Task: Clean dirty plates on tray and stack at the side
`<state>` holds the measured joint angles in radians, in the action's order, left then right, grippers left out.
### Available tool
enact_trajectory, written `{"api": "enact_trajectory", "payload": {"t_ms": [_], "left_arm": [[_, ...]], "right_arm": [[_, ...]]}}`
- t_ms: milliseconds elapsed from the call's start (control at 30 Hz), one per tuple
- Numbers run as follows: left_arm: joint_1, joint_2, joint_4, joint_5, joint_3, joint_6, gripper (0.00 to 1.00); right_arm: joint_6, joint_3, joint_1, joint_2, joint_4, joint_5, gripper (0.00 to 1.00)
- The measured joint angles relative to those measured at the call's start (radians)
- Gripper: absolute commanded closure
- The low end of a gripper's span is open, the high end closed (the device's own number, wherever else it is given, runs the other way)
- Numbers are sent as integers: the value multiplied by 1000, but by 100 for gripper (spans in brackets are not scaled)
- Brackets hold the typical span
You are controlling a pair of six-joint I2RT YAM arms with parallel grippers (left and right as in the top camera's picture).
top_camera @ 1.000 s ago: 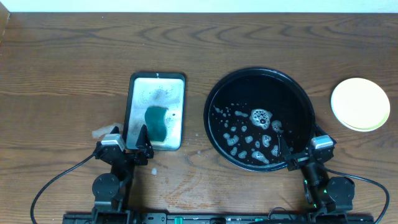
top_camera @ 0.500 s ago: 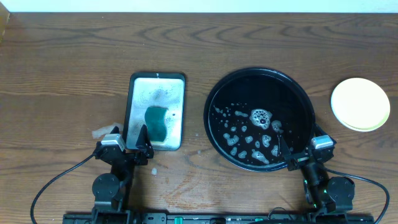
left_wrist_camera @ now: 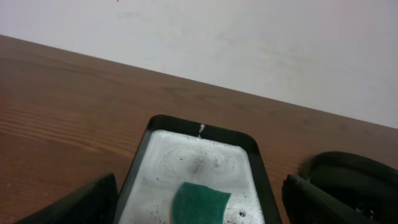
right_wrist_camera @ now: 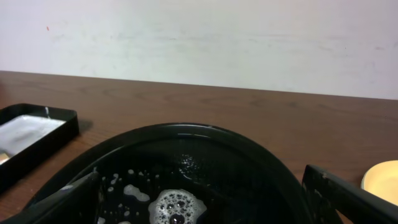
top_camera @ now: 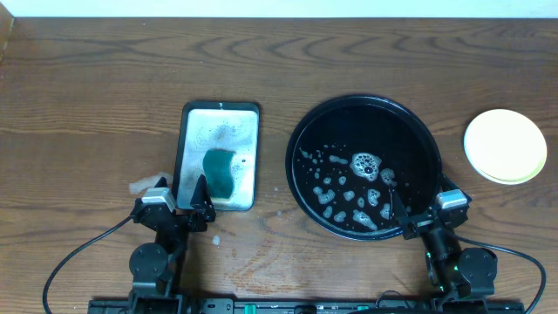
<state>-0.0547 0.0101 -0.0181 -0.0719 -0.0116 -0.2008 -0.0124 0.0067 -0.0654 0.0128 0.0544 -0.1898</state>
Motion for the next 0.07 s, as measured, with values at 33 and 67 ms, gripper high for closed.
{"api": "enact_trajectory", "payload": {"t_ms": [33, 67], "left_arm": [[0, 0, 0, 0, 0, 0, 15], [0, 0, 0, 0, 0, 0, 15]], "right_arm": [[0, 0, 0, 0, 0, 0, 1], [0, 0, 0, 0, 0, 0, 1]]}}
